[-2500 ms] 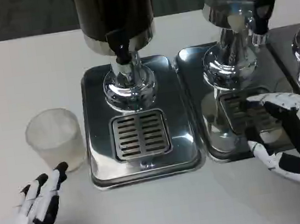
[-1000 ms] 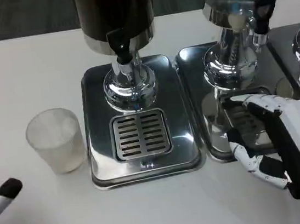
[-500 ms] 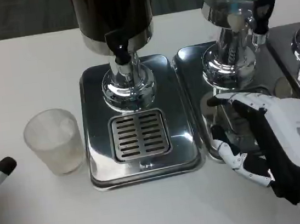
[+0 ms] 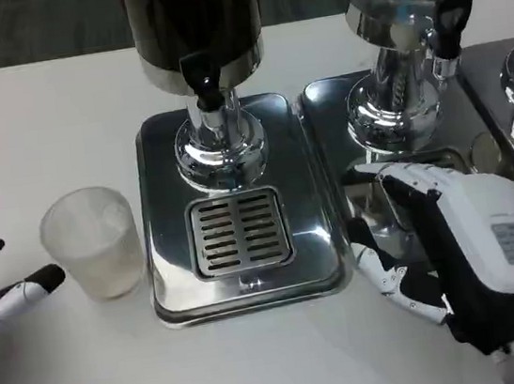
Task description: Grasp the cup under the faucet to collect the drink, then remove the cup.
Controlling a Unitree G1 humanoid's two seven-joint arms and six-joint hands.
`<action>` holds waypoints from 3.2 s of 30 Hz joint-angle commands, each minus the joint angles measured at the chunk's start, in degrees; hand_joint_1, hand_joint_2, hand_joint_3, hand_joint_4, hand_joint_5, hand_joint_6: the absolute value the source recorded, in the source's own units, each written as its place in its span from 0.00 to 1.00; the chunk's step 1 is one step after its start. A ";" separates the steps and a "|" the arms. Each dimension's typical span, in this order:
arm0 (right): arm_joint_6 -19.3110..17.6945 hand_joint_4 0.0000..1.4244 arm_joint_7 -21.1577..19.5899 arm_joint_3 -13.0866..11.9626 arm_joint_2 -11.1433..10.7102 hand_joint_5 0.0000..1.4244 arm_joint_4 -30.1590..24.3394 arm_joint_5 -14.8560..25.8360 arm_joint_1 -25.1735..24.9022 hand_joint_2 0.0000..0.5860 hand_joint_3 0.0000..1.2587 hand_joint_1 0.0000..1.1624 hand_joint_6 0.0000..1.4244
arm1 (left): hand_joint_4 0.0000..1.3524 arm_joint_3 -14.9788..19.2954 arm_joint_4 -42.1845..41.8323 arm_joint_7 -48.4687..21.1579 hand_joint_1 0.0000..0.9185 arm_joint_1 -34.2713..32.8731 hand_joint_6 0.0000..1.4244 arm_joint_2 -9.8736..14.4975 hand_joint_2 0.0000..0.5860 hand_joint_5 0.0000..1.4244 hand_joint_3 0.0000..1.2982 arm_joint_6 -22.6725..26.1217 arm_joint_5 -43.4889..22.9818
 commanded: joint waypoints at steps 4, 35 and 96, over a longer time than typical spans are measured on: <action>0.29 0.24 -0.89 0.43 0.07 0.22 -0.04 0.06 -0.19 0.75 0.31 0.40 0.22 | 0.02 -3.57 2.83 0.48 0.19 -2.48 0.29 2.27 0.00 0.19 0.00 -1.22 2.55; 0.47 0.24 0.13 0.86 -0.15 0.23 -0.73 1.43 0.57 0.76 0.32 0.41 0.22 | 0.03 -11.33 7.08 6.91 0.19 -9.05 0.30 1.92 0.00 0.22 0.00 0.39 7.57; 2.35 0.25 0.80 0.05 0.30 0.26 -2.16 3.41 3.44 0.77 0.33 0.42 0.24 | 0.17 -17.77 15.38 7.69 0.26 -13.81 0.55 -6.46 0.17 0.38 0.13 1.96 6.44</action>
